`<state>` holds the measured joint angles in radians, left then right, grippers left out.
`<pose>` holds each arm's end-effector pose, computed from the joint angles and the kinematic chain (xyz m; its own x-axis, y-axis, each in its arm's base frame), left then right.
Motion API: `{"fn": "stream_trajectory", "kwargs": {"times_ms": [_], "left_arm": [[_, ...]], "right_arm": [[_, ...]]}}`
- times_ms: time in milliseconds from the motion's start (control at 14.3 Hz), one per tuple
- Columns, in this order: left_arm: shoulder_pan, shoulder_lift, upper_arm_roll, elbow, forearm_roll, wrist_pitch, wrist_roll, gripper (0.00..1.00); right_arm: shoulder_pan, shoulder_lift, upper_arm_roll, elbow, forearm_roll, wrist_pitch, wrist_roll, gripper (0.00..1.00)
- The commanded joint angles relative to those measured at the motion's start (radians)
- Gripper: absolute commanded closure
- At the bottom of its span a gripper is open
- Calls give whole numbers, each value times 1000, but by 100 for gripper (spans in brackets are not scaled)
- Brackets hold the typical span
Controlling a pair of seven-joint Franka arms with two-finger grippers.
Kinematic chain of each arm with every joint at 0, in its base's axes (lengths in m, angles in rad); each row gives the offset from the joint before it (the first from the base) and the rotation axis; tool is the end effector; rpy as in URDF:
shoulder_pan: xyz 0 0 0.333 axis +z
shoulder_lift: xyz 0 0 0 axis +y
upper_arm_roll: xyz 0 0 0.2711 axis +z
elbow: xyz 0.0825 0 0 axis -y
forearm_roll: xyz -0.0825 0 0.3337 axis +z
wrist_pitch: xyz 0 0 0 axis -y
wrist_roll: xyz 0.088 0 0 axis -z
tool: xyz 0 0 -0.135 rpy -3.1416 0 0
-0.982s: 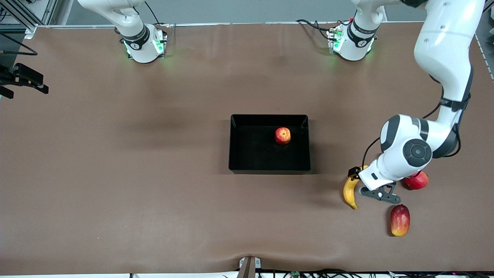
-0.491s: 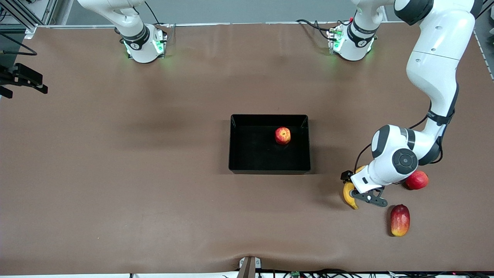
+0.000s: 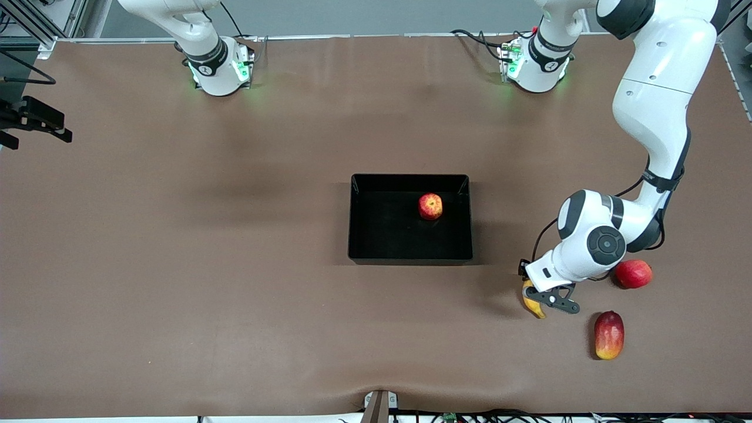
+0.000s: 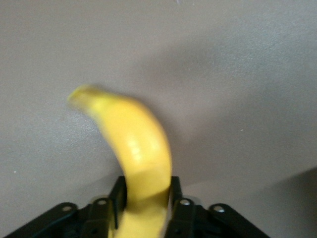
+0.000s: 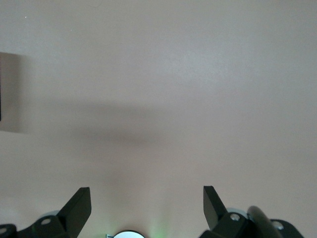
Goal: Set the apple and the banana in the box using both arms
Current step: 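Move the left gripper to the banana and grasp it, then lift the banana with the left gripper and carry it over the tray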
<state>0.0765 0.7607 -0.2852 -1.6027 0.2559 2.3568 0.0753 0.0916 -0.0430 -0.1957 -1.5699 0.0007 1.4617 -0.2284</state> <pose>0.6224 -0.1065 0.1723 0.9262 -0.3756 0.0329 -0.3761 -0.9266 0.0073 0.4770 -0.0516 0.5636 0.9902 0.1250 -0.0622 0.1237 -0.9920 -0.0238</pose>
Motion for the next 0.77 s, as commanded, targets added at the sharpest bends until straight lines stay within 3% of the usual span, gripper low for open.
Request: {"fn": "stream_trajectory", "kwargs": {"times_ms": [0, 351, 701], "left_arm": [[-4, -18, -9, 4, 28, -7, 9, 100], [-72, -174, -26, 7, 13, -149, -67, 100], [-73, -225, -188, 18, 9, -195, -375, 100]], "right_arm": [[-20, -24, 16, -18, -7, -6, 4, 0], [-21, -24, 15, -18, -7, -15, 4, 0], [-21, -24, 15, -18, -7, -14, 4, 0]]}}
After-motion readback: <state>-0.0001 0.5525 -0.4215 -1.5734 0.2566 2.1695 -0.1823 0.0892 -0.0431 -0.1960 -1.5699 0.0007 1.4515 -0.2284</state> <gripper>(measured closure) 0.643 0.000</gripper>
